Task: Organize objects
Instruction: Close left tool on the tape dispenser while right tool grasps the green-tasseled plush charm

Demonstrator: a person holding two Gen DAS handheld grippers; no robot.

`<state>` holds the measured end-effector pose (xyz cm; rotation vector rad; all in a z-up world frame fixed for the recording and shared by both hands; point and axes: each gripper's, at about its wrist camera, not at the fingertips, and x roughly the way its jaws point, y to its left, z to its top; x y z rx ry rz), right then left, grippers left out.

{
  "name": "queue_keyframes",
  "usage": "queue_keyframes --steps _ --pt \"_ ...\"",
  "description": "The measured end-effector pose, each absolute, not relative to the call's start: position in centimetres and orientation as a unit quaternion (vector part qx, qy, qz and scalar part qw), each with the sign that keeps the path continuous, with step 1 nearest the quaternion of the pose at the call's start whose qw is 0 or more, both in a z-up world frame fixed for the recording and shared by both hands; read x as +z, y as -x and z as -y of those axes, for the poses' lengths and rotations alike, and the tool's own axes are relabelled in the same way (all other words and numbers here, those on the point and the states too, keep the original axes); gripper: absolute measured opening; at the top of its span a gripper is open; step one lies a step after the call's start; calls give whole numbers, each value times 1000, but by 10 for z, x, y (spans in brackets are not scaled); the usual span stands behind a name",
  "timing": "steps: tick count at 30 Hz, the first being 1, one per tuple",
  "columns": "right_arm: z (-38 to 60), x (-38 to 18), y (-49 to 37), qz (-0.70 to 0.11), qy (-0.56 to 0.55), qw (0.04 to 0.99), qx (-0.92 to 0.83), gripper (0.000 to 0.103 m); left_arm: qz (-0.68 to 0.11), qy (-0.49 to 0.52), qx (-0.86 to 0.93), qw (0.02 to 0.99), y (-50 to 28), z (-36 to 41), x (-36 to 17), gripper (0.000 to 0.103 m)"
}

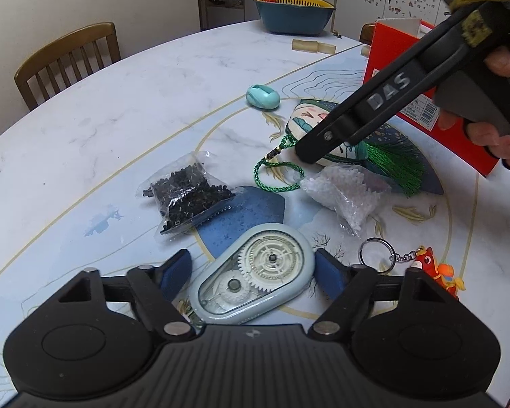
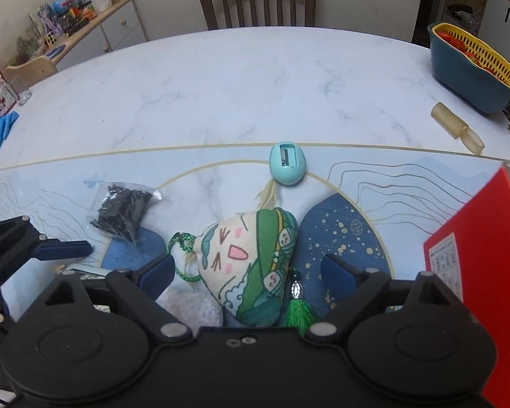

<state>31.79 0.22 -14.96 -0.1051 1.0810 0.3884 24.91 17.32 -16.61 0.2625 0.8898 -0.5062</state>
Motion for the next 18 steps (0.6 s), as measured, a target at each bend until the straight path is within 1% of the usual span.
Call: queue_keyframes --steps 4,6,7,9,10,11,15,18 --pt "-6 -154 -323 -517 52 836 178 84 -424 -122 -242 864 -251 -173 -164 68" --pt "-7 -155 -324 -517 55 835 177 77 -424 -121 -240 865 -251 -172 -164 64" --pt "-7 -155 -324 -518 54 835 178 76 -425 -120 -237 866 -251 -171 -164 63" --pt "-7 -155 -323 -518 54 835 176 67 -426 -119 -230 867 -251 -169 -163 63" --pt "-7 -155 -323 -518 54 835 176 65 -426 -119 -228 867 -251 -168 -163 62" --pt "-7 -155 -323 -518 52 836 176 59 -426 -119 -226 868 -251 -167 -163 61" --pt "-3 -150 -318 -510 48 841 174 54 -428 -119 -214 870 -250 -165 -162 57" --pt "3 -144 -314 -504 46 845 172 53 -430 -114 -203 872 -249 -164 -161 55"
